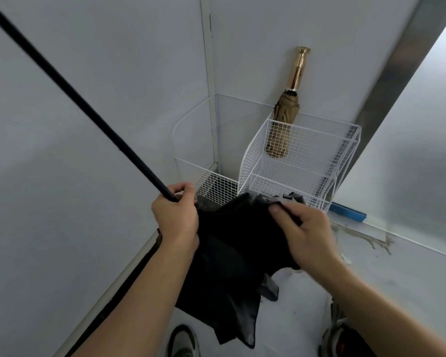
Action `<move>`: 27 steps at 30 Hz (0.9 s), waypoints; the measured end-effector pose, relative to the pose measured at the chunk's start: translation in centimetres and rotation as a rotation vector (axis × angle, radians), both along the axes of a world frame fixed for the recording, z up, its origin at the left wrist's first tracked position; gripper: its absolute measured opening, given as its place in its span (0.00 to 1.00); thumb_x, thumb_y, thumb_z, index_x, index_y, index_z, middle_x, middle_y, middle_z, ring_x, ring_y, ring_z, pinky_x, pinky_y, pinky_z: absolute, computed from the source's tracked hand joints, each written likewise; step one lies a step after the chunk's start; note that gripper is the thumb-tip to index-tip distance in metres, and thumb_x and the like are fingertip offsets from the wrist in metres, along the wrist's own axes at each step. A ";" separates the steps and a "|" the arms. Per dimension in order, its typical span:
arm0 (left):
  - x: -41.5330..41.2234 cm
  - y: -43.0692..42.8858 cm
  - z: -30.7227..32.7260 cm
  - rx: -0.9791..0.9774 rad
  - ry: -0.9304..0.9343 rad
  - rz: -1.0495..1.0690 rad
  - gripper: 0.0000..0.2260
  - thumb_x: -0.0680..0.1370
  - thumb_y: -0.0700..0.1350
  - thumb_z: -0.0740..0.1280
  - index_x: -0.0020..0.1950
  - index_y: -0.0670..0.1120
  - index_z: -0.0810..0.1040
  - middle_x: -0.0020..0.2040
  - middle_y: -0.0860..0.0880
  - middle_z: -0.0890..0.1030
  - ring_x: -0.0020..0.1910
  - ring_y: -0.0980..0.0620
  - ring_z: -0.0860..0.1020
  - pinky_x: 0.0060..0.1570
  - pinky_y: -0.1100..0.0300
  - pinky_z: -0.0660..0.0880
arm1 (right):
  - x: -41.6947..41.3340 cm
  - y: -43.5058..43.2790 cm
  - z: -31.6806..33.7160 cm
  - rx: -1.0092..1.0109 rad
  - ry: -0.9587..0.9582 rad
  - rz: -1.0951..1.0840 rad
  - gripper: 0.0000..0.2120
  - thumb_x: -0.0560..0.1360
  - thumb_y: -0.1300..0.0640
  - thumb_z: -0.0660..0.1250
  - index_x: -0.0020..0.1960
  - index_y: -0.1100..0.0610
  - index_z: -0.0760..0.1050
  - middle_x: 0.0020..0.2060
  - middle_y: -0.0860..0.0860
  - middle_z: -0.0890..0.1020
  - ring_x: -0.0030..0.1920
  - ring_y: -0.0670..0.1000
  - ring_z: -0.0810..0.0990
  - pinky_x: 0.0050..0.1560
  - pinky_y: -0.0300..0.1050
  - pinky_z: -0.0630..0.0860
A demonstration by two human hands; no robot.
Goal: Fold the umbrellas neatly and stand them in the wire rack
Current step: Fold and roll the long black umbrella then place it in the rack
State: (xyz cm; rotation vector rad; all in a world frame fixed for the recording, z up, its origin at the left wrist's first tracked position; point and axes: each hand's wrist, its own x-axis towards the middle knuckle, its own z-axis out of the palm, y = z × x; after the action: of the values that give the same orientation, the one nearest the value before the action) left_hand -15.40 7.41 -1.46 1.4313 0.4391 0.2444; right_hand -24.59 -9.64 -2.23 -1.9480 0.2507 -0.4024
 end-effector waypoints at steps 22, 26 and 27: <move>-0.6 -0.9 -1.0 0.481 -0.170 -0.169 0.06 0.78 0.43 0.70 0.42 0.49 0.78 0.34 0.52 0.78 0.37 0.49 0.79 0.46 0.48 0.78 | -0.5 -1.0 0.1 -0.611 -0.212 0.297 0.12 0.76 0.61 0.69 0.54 0.47 0.82 0.55 0.39 0.81 0.51 0.43 0.81 0.44 0.48 0.81; -0.5 -0.8 -1.1 0.518 -0.192 -0.188 0.04 0.78 0.43 0.70 0.43 0.47 0.79 0.34 0.53 0.78 0.36 0.53 0.78 0.46 0.49 0.78 | -0.5 -0.8 0.1 -0.641 -0.155 0.318 0.11 0.75 0.55 0.67 0.54 0.44 0.81 0.56 0.38 0.79 0.49 0.43 0.81 0.41 0.49 0.80; -0.6 -0.8 -1.1 0.520 -0.196 -0.198 0.04 0.78 0.43 0.70 0.43 0.47 0.80 0.34 0.54 0.78 0.36 0.55 0.78 0.45 0.50 0.78 | -0.5 -0.9 0.1 -0.644 -0.086 0.340 0.12 0.75 0.52 0.67 0.57 0.42 0.79 0.55 0.37 0.79 0.50 0.44 0.80 0.43 0.49 0.80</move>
State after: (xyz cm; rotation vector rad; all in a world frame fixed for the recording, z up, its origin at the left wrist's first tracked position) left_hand -15.96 6.58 -2.60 1.9237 0.0681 0.3515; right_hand -25.09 -10.53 -2.17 -2.5359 -0.3047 -0.3655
